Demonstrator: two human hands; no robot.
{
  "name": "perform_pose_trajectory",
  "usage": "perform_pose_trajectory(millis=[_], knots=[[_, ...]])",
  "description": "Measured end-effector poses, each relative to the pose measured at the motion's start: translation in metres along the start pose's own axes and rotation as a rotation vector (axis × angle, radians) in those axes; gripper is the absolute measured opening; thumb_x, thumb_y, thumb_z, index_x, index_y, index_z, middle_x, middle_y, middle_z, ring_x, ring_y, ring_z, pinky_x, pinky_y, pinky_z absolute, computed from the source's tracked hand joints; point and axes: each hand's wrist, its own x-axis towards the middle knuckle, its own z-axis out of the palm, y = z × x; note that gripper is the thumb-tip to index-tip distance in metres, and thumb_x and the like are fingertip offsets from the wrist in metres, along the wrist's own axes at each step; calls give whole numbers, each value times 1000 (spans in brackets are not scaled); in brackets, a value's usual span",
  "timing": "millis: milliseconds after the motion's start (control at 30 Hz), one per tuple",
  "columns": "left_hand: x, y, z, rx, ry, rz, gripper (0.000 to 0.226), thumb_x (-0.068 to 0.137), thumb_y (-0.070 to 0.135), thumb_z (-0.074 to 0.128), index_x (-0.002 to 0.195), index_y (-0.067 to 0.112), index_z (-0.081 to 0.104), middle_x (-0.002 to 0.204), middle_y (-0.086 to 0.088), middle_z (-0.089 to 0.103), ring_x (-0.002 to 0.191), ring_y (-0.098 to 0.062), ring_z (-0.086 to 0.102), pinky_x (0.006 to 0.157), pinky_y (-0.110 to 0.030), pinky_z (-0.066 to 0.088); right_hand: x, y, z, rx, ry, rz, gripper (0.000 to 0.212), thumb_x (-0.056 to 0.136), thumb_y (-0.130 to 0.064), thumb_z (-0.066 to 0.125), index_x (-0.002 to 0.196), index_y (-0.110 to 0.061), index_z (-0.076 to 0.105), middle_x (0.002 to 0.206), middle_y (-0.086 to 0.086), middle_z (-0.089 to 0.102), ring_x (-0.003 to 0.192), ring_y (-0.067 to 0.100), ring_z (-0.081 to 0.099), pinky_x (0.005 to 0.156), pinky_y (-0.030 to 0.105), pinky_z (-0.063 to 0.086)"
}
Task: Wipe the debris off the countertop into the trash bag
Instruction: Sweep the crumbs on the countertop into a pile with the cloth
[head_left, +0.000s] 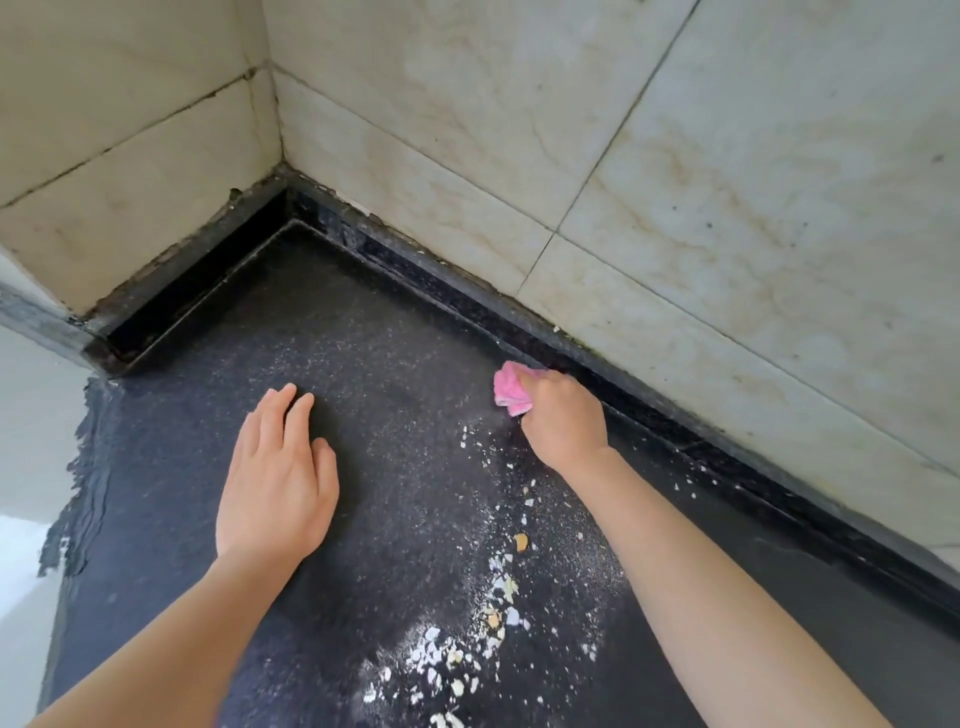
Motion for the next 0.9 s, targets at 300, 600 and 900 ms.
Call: perform_pose_trajectory(millis=[300, 600, 900], knots=[[3, 2, 4, -15, 19, -44, 46, 97, 23, 35, 139, 4, 39, 150, -10, 31, 143, -26, 20, 118, -43, 20, 1, 30, 0, -50, 45, 17, 55, 90, -6, 51, 140, -29, 48, 101, 9, 65, 90, 32, 64, 64, 35, 47], [1, 4, 1, -15, -20, -59, 47, 98, 24, 32, 141, 3, 35, 152, -12, 28, 143, -28, 18, 118, -45, 20, -87, 16, -10, 35, -357, -86, 50, 88, -5, 47, 132, -29, 56, 93, 10, 64, 73, 26, 60, 62, 35, 46], [2, 4, 1, -19, -25, -62, 48, 98, 24, 34, 140, 2, 37, 152, -12, 29, 144, -28, 18, 118, -45, 20, 24, 1, -39, 269, 42, 33, 35, 84, -5, 55, 107, -24, 74, 81, 8, 71, 66, 24, 66, 55, 32, 50]])
